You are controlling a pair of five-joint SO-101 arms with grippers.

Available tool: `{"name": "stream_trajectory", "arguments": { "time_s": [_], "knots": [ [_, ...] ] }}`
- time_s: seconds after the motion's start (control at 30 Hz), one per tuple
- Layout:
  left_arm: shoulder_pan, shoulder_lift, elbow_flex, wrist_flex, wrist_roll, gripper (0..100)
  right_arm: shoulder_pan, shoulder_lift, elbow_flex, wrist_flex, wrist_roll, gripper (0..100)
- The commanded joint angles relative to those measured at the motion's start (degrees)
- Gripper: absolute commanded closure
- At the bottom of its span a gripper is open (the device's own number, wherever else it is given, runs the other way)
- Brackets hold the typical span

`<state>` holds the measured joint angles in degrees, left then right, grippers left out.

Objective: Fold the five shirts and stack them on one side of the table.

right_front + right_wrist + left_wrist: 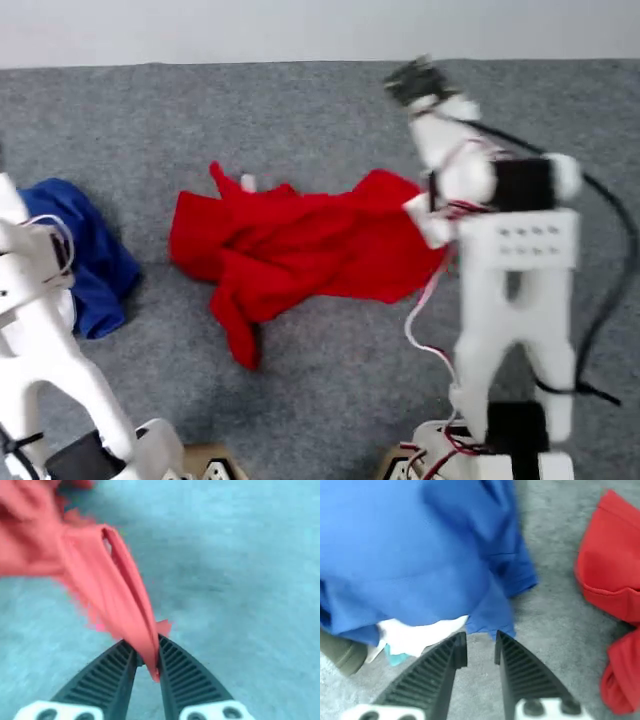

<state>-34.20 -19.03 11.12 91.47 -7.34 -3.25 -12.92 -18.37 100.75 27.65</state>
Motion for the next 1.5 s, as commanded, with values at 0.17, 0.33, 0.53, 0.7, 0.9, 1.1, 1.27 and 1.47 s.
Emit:
{"name": "stream_trajectory", "arguments": {
  "time_s": [0.17,0.33,0.53,0.7,0.9,1.1,1.27,1.47],
  "knots": [
    [18.99,-1.58,-0.57,-2.37,-0.09,90,13.76,-4.79,-4.13,2.07,2.46,98.8],
    [25.14,-1.58,-0.66,-10.37,-0.09,90,15.60,-9.80,-2.11,2.15,7.82,98.8],
    [32.35,4.22,-1.71,-21.54,0.00,83,15.16,-12.18,7.65,2.15,11.16,98.8],
    [37.10,17.85,-11.56,-22.33,0.00,80,11.21,-12.18,15.38,2.15,11.16,98.8],
    [40.97,36.48,-28.70,-20.22,-0.35,77,3.12,-11.65,23.38,2.07,10.99,98.8],
    [43.78,54.77,-49.54,-15.03,-2.11,76,-2.42,-11.65,29.80,1.98,10.46,98.8],
    [45.36,69.01,-69.05,-11.25,-2.37,76,-3.91,-11.65,31.65,1.98,7.65,98.8],
    [46.59,84.48,-86.99,-5.45,-2.64,76,-4.35,-11.65,31.91,1.98,7.65,98.8]
  ]
}}
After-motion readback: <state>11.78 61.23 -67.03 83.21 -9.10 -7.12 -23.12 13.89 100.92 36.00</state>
